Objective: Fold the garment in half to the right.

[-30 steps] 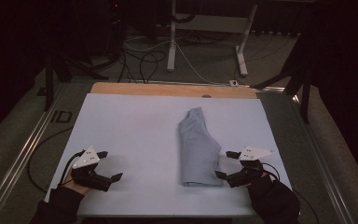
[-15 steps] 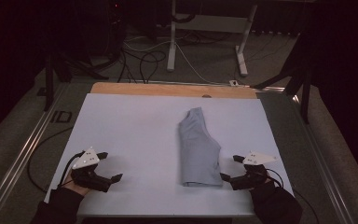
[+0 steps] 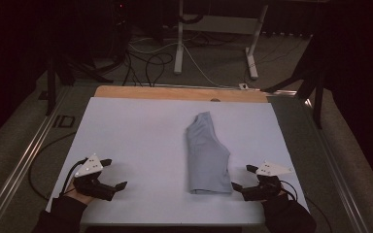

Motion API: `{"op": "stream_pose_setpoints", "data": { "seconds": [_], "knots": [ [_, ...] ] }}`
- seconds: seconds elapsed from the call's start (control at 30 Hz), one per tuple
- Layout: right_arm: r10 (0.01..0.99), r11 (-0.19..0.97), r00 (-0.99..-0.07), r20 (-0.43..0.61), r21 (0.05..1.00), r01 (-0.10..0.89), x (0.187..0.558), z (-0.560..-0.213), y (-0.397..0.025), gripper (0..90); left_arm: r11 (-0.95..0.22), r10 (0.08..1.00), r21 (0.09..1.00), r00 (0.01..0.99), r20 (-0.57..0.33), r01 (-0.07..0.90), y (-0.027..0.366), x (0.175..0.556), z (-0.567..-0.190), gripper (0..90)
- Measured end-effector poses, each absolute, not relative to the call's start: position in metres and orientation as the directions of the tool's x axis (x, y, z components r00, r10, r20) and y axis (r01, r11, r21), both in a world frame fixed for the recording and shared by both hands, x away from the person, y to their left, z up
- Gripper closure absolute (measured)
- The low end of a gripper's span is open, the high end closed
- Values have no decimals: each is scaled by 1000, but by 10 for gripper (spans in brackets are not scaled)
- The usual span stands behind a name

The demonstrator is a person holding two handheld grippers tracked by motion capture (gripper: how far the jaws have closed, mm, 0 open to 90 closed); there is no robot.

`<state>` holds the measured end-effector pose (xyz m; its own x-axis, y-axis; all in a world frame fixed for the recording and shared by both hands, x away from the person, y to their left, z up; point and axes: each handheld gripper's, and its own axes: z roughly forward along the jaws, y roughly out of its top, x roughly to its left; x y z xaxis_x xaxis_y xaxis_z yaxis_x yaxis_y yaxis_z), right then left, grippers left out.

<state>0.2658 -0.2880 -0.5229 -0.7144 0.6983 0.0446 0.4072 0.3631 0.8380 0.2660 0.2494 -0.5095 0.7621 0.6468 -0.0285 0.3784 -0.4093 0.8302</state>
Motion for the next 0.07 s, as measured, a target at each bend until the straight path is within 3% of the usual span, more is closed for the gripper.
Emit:
{"op": "stream_pose_setpoints", "data": {
  "seconds": [0.07],
  "knots": [
    [700,360,-713,49,838,410,266,-523,-288,85,-406,648,831,761,-30,379,249,266,-509,5]
  ]
}}
